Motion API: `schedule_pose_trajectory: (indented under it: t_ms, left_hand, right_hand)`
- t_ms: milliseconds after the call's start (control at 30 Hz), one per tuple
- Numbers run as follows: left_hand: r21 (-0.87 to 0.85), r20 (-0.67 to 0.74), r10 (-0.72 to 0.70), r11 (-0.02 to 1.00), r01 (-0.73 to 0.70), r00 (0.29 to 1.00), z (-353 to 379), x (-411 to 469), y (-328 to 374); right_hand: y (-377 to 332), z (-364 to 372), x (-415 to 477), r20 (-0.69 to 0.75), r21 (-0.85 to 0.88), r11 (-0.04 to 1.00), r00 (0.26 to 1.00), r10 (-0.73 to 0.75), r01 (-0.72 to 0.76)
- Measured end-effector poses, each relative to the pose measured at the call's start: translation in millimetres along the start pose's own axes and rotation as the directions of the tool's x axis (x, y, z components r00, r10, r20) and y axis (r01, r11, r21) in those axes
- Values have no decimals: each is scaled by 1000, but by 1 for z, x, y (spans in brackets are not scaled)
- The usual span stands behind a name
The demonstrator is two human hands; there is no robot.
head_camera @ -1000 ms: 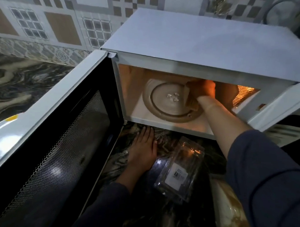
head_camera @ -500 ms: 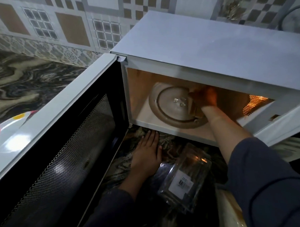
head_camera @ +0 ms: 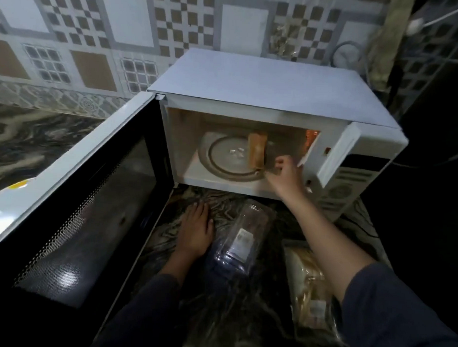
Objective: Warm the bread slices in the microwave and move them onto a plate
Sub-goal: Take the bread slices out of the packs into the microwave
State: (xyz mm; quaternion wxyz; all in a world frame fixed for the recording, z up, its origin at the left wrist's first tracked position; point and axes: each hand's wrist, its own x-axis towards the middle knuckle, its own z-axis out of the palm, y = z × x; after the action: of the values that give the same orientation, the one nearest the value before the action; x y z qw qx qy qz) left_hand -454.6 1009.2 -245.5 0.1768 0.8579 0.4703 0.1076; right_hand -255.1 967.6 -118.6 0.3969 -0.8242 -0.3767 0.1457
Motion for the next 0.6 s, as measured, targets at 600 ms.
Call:
schedule_pose_trajectory:
  t_ms: [600]
  left_hand:
    - [-298,-15,-51,953,44,999,25,-204,88]
  right_hand:
    - [137,-79,-232,-114,-305,901,928,-356,308]
